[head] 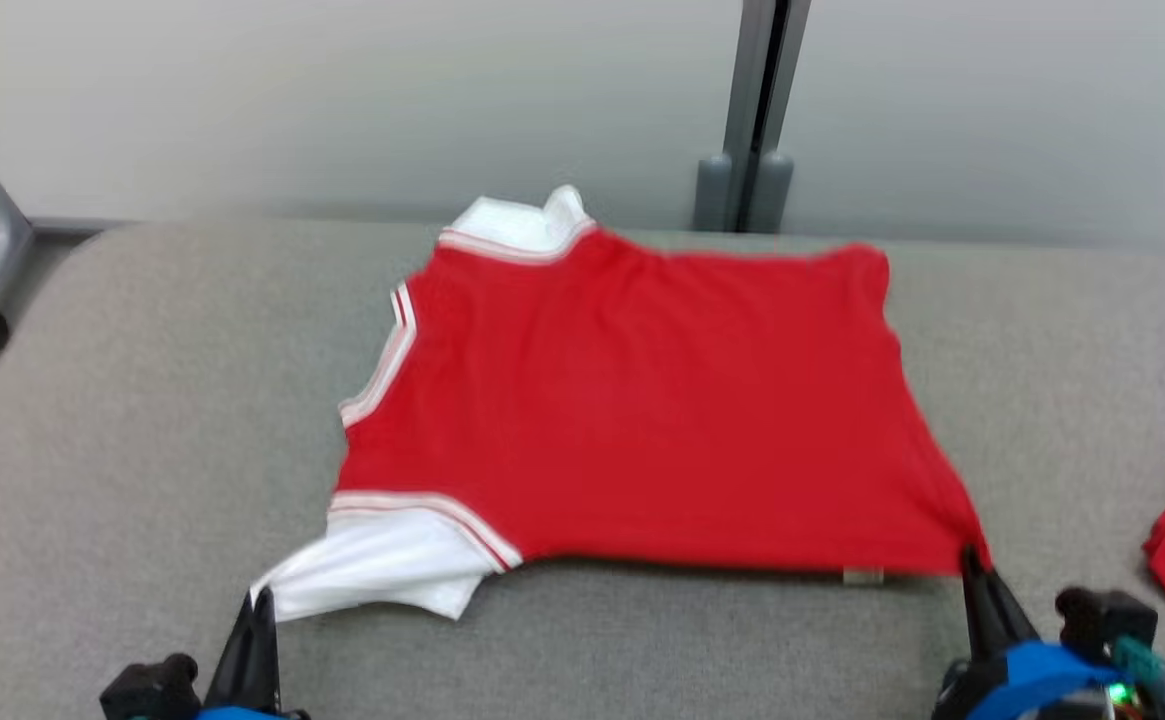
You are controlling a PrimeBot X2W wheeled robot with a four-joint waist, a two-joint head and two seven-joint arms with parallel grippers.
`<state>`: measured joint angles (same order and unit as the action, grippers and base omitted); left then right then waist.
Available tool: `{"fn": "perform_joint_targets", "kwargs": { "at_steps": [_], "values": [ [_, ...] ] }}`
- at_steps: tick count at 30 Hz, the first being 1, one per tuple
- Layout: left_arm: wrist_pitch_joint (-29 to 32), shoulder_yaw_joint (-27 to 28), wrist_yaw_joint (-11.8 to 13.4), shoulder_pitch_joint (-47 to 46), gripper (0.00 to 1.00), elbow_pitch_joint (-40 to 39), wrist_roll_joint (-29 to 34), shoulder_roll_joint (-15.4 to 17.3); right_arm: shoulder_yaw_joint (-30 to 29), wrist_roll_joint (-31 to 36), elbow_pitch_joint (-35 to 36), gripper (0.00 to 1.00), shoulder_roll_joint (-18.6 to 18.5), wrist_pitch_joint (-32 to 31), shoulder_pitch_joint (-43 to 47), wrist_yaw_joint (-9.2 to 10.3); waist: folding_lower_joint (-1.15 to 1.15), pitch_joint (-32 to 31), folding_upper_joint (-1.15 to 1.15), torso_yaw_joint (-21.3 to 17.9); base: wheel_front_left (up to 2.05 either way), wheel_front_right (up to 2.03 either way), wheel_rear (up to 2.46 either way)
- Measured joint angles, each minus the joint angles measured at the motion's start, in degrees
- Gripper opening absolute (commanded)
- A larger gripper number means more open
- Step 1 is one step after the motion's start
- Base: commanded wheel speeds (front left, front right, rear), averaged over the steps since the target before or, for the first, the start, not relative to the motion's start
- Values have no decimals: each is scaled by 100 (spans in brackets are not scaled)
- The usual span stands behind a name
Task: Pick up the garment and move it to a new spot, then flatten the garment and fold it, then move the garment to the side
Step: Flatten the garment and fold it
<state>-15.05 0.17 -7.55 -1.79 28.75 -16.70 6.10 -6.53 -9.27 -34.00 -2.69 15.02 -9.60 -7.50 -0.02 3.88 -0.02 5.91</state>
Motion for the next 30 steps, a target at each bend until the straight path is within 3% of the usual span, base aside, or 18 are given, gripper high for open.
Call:
{"fn": "perform_joint_targets", "kwargs": {
  "at_steps": [7,16,22,30],
  "values": [
    [0,79,0,627,0,-88,285,-127,138,-297,-71,0,2,0,785,0,1,-513,0,27,0,0,0],
    [0,69,0,992,0,-682,361,-250,60,-353,45,0,0,0,1107,0,2,-517,1,46,0,0,0],
    [-1,11,1,383,0,-943,414,-220,148,-400,60,0,-2,1,535,1,1,-190,2,-116,0,0,0],
    [-1,-394,2,-1054,0,-808,258,220,325,-335,-121,0,-9,1,-688,1,4,644,5,-349,0,0,0]
  ]
}}
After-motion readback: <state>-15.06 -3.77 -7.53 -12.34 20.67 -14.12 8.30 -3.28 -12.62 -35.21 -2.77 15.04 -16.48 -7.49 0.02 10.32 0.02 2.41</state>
